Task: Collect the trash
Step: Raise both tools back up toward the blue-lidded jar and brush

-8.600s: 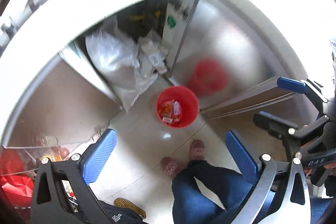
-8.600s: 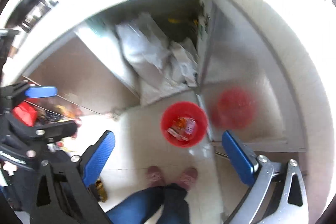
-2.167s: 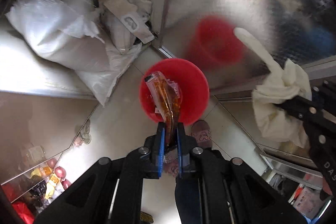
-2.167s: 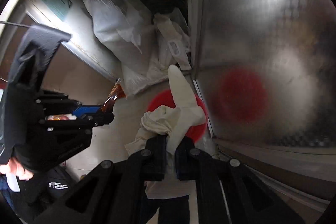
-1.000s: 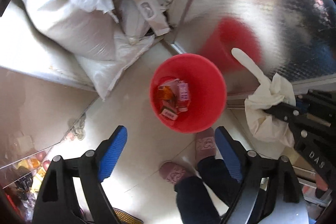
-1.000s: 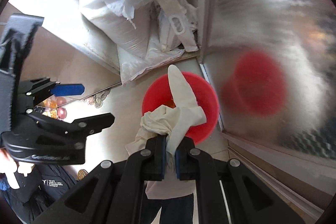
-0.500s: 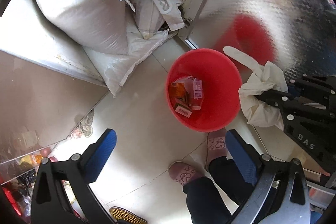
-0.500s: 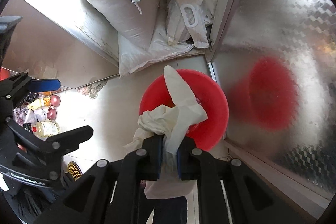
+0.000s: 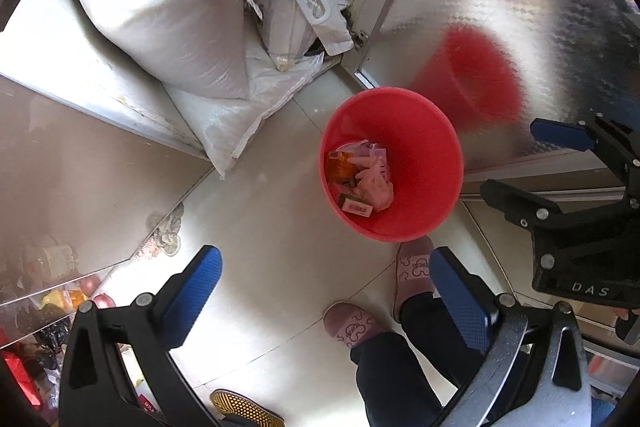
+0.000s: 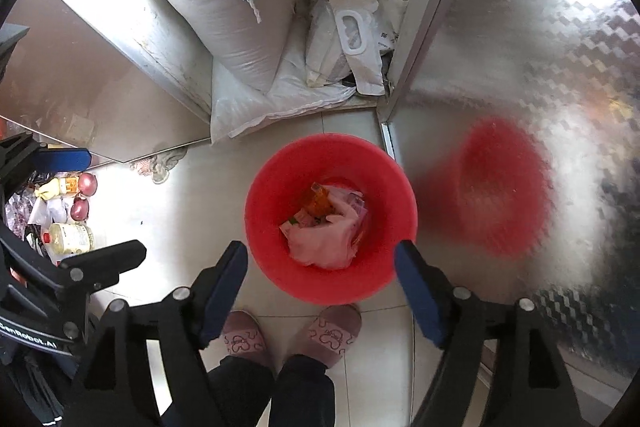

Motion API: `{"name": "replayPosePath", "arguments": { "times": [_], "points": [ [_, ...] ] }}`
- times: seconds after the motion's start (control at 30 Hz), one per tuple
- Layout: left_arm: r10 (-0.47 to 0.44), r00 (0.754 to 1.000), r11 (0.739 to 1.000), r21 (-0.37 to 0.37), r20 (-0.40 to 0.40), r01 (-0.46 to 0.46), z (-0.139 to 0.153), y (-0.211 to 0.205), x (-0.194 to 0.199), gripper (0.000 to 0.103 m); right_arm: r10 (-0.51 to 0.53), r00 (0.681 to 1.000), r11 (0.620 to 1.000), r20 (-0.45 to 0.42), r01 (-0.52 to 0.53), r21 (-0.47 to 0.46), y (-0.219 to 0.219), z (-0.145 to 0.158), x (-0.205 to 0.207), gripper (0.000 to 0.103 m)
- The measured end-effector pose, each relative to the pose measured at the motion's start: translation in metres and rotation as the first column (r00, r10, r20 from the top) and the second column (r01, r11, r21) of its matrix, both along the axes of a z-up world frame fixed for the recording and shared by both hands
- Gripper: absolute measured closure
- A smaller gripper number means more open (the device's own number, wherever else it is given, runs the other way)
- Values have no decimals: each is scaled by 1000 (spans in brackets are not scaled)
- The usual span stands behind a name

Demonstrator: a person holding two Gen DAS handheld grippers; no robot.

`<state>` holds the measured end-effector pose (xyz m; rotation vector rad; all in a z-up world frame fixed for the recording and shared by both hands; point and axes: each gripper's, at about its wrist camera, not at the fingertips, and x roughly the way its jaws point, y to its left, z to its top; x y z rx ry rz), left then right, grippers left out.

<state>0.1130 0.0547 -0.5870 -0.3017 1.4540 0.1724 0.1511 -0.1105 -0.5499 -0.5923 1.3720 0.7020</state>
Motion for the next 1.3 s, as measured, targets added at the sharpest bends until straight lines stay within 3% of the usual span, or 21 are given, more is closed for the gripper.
{"name": "replayPosePath", "arguments": {
  "times": [0.1,0.33,0.43,0.6,0.77,0.83,1.0,1.1,1.3],
  "points": [
    [-9,1000,1000,16,23,8,29,-2,-5,0,10,1000,1000,14,-10,0,-2,21,-5,21],
    [-2,996,999,38,93,-2,121,2,-24,0,25,997,1000,68,-25,4,-4,100,-22,9],
    [2,991,998,70,135,-12,171,0,-35,0,44,997,999,61,-45,20,-2,141,-29,8],
    [5,979,998,58,206,-17,255,-5,-54,0,29,997,998,78,-33,52,2,222,-38,7],
    [22,966,998,54,259,-37,329,-4,-69,0,41,984,995,174,-56,86,5,301,-53,5],
    [22,956,995,85,291,-49,357,-3,-75,0,40,978,992,203,-63,107,3,329,-57,4],
    [51,935,991,95,350,-89,413,2,-86,0,9,965,987,261,-51,153,3,388,-61,4],
    [60,909,992,79,411,-101,445,3,-90,0,-2,958,981,285,-53,185,4,419,-61,4],
    [-3,891,984,157,455,-77,493,0,-80,0,-26,934,970,358,-63,235,7,467,-53,4]
  ]
}}
